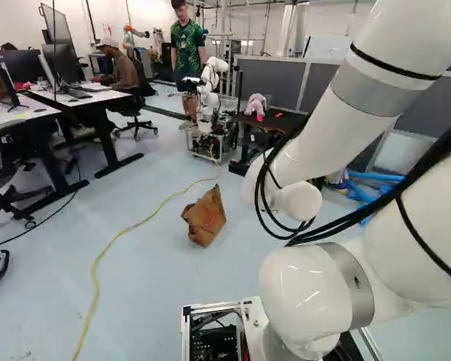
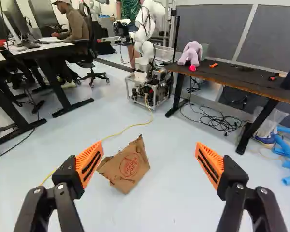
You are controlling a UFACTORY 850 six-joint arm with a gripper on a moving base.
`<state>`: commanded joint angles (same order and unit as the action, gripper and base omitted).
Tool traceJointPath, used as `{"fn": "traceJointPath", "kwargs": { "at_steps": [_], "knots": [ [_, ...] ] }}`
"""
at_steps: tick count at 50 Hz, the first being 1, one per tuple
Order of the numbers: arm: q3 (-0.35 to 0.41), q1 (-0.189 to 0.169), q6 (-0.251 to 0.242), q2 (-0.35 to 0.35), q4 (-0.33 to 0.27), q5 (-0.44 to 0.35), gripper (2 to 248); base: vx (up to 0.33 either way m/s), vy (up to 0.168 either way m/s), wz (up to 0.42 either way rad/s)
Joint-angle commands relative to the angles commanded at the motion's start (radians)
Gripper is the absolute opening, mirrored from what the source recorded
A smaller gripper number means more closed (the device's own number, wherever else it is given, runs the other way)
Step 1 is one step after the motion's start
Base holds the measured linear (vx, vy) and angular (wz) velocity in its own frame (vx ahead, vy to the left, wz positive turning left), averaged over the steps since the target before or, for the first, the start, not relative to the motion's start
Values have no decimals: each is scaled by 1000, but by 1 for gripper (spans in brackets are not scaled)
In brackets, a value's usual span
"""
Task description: Pick up the bag on the ground and place it on the table
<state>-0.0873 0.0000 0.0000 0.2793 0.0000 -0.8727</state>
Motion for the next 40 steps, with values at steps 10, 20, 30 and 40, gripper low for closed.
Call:
{"fn": "traceJointPath", "kwargs": {
  "at_steps": [10,20,30,40],
  "knots": [
    [0,0,0,0,0,0,247,190,55,143],
    [0,0,0,0,0,0,247,194,74,159],
    [0,0,0,0,0,0,247,197,53,121],
    [0,0,0,0,0,0,247,206,1,5]
  ]
}}
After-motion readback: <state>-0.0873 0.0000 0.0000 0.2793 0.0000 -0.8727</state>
